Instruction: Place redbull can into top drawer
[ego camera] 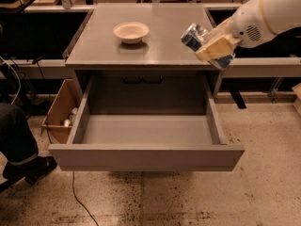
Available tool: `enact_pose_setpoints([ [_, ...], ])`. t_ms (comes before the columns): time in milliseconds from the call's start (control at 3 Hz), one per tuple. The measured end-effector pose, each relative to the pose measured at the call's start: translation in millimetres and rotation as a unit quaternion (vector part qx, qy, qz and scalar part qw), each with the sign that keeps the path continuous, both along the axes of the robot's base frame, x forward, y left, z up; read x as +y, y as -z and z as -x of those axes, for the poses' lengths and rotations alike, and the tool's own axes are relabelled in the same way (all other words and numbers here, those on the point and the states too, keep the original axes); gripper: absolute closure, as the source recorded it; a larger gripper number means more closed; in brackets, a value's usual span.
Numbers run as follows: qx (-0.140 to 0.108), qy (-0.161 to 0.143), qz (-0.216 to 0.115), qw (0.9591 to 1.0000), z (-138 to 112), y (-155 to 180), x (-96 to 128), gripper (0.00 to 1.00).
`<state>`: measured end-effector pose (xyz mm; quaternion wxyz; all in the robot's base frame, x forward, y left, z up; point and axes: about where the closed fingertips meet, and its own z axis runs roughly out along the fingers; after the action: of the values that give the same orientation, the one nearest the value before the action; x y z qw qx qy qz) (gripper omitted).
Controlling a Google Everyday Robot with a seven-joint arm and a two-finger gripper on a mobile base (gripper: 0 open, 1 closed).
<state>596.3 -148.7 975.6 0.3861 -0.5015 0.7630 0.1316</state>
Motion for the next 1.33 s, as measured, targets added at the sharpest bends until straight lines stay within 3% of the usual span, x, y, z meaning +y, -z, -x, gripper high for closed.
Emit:
enact_pose_setpoints([
  [333, 0.001, -0.001, 0.0, 1.0, 0, 1, 0, 1.0],
  [667, 0.012, -0.004, -0.004, 0.9999, -1, 32, 8, 1.0],
  [1333, 0.069, 0.016, 0.015, 0.9974, -2, 176, 22, 1.0],
])
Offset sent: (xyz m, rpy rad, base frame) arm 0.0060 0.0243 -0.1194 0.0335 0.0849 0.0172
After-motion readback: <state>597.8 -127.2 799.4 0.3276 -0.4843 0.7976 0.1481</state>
